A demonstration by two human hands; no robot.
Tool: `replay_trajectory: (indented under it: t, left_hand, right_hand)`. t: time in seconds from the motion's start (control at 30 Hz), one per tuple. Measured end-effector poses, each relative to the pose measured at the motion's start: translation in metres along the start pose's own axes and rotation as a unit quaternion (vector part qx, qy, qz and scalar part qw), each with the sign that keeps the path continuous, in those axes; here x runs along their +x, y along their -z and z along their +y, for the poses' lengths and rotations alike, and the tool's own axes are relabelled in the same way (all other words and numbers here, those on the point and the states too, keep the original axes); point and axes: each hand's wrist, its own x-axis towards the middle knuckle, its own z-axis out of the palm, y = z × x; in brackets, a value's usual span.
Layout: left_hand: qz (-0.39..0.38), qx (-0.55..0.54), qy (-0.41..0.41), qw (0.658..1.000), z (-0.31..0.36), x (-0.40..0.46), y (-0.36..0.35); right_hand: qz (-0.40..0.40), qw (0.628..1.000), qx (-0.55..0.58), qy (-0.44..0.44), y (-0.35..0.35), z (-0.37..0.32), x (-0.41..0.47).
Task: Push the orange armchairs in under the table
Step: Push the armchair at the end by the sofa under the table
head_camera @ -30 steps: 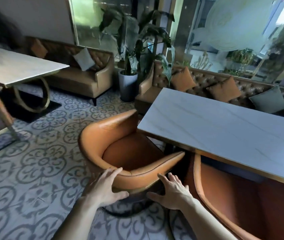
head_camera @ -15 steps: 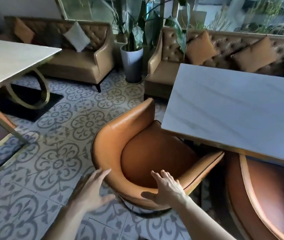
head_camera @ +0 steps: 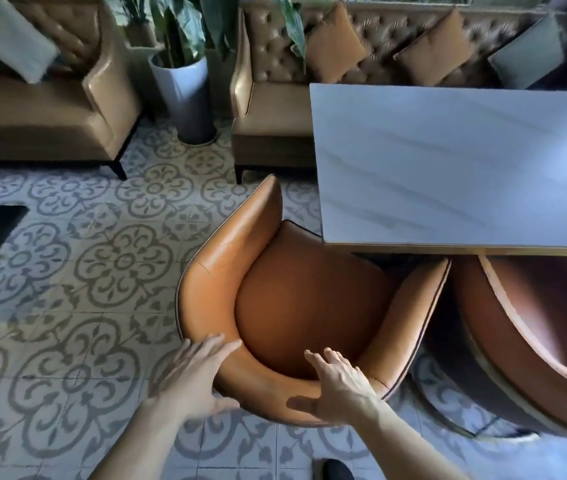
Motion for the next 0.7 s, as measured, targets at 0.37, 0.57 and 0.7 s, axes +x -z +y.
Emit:
replay_trajectory:
  t: [0.37,0.57,0.7]
  left_hand:
    - [-0.055,0.048,-0.164,0.984,-0.084,0.059,-0.014]
    - [-0.042,0.044,-0.185,0.981,-0.083,0.069,-0.023]
    - [-0.038,0.041,-0.177,0.983,-0.079,0.066,-0.022]
  right_hand:
    - [0.080,0.994,0.006,-0.067,-0.083,-0.093,0.023]
    - [0.059,0.996,0.000,-0.065,-0.080,-0.085,0.028]
    - [0.063,0.997,0.007,-0.049,-0.081,-0.078,0.028]
